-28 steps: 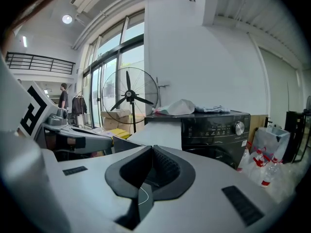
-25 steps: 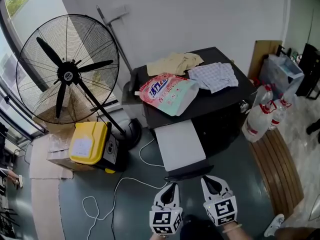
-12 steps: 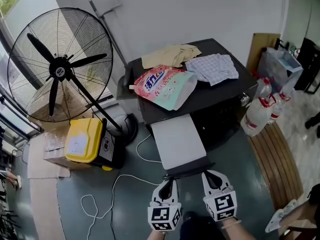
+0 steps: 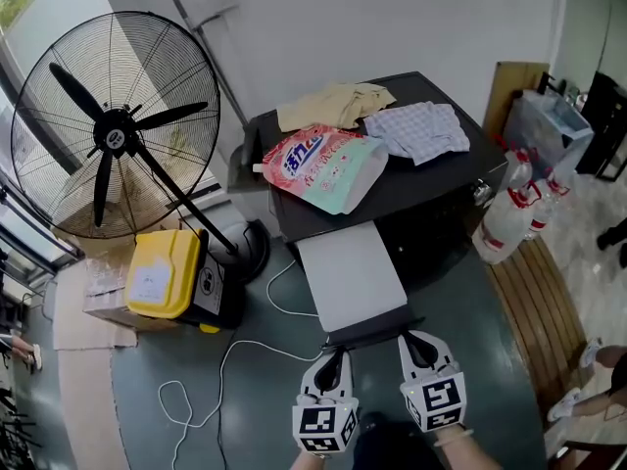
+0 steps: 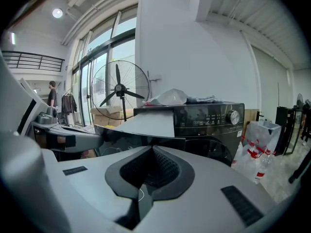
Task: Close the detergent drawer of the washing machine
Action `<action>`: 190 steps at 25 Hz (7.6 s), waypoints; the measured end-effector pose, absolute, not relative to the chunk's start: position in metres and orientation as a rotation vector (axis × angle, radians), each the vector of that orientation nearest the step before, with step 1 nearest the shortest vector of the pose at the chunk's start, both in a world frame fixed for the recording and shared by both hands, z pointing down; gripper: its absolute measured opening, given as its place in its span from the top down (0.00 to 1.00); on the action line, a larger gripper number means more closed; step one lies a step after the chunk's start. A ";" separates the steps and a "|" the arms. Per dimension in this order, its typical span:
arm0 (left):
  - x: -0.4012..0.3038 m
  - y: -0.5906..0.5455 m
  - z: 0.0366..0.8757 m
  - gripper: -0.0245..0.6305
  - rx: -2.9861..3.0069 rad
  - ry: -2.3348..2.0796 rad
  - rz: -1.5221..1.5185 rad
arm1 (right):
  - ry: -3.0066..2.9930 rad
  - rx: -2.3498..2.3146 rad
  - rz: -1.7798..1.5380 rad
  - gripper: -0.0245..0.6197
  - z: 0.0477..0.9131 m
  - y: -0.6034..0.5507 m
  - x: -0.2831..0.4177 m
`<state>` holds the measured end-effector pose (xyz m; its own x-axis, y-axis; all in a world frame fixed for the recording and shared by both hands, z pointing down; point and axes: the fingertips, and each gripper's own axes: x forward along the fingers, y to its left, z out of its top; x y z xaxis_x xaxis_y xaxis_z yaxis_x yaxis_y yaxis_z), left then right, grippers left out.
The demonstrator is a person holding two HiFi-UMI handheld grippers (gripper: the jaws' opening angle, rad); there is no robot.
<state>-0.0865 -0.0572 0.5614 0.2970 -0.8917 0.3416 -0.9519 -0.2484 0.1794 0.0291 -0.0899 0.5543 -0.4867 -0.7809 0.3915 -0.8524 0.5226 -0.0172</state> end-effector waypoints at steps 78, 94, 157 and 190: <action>-0.093 -0.129 0.560 0.94 2.232 -1.660 0.267 | -2.484 1.357 0.312 0.92 0.548 -0.156 0.003; -0.103 -0.160 0.554 0.94 2.198 -1.740 0.256 | -2.557 1.337 0.307 0.92 0.541 -0.187 -0.007; -0.138 -0.256 0.546 0.94 2.132 -1.828 0.197 | -2.647 1.342 0.267 0.92 0.526 -0.283 -0.043; -0.139 -0.262 0.545 0.94 2.173 -1.816 0.159 | -2.669 1.386 0.276 0.92 0.526 -0.290 -0.043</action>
